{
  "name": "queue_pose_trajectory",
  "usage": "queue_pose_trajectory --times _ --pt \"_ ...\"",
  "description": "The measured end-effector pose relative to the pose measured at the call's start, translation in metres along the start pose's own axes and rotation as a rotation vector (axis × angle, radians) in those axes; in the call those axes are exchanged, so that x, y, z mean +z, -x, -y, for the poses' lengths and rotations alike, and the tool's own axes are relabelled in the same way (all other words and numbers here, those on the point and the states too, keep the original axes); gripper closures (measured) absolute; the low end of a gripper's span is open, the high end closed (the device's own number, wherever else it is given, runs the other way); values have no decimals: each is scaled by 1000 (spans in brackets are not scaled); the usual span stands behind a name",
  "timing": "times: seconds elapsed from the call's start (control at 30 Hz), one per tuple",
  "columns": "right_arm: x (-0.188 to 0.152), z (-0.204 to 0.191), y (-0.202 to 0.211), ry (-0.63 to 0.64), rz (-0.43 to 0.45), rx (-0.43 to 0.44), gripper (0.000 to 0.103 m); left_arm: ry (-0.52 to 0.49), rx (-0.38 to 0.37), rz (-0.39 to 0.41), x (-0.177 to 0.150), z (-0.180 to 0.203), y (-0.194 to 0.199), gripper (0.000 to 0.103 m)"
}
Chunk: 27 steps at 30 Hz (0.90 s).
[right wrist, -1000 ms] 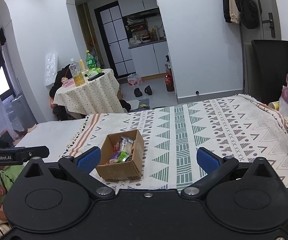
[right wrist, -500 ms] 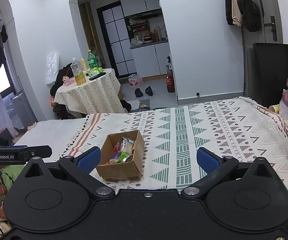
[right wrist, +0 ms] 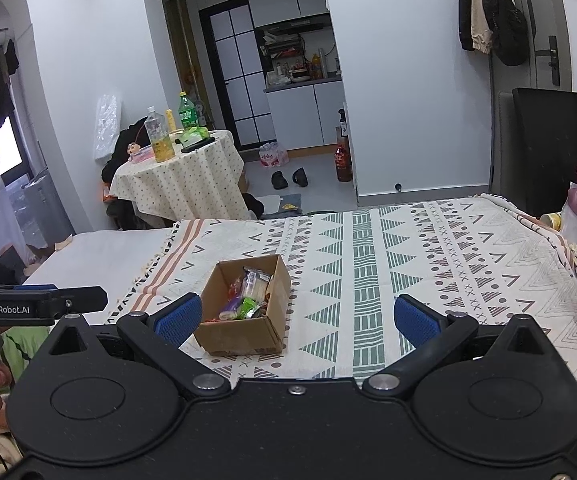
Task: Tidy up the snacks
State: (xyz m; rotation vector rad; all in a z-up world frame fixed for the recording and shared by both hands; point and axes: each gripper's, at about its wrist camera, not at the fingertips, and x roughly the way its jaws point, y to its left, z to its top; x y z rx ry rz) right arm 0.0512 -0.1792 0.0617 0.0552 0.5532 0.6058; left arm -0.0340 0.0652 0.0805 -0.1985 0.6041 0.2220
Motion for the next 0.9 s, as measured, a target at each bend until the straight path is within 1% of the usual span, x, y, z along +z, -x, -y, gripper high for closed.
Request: queue_pose_trajectory --times 0.9 --pt "-6 -2 -5 30 -20 -22 0 1 -4 -5 -5 3 -1 0"
